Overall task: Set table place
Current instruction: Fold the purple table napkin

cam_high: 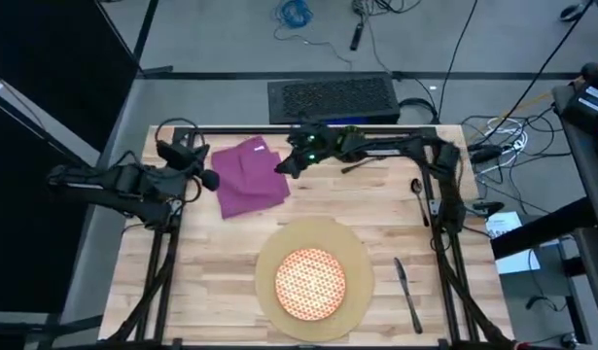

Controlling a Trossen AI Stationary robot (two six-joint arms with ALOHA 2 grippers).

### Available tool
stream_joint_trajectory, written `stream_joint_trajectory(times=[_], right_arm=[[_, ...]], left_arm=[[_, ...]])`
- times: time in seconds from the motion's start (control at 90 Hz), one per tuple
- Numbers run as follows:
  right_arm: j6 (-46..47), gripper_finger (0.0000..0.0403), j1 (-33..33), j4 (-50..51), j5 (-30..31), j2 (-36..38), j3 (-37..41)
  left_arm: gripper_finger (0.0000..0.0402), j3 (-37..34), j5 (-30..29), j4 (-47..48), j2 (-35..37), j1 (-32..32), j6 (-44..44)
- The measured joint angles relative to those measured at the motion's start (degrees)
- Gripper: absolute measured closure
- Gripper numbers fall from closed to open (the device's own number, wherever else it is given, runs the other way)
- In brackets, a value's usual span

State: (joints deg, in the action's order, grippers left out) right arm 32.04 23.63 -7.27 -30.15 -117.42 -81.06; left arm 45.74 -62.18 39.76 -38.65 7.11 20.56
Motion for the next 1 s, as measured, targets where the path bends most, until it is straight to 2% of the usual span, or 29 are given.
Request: stream_joint_trajectory(times=[0.211, 0.278, 0.389, 0.511, 0.822, 1.0], right_arm=[[-1.26, 0.0238, 1.55, 10.25, 4.50, -5.61, -5.24], [-2.85, 0.0238, 1.26, 12.50, 5.91, -5.69, -6.72], [-6.04, 0.0238, 0.73, 16.03, 11.96, -4.82, -8.48], [-6.98, 0.0238, 1.04, 20.65, 14.73, -5.62, -8.00], [-6.35, 0.0238, -2.64, 23.60, 16.60, -6.11, -8.24], [-6.69, 0.0238, -4.08, 24.97, 19.75, -7.11, -8.11]], left_arm=[[0.0401, 0.00, -0.32, -0.23, 0.16, 0.00, -0.40], [0.0401, 0.00, 0.04, -0.12, 0.15, 0.00, -0.37], [0.0401, 0.00, 0.98, -0.18, -0.04, 0.00, -0.09], [0.0401, 0.00, 2.13, -0.17, -0.16, 0.04, 0.00], [0.0401, 0.00, 2.27, -1.76, -0.11, 0.04, 0.08], [0.0401, 0.02, 3.61, -1.83, -0.14, 0.04, 0.06]])
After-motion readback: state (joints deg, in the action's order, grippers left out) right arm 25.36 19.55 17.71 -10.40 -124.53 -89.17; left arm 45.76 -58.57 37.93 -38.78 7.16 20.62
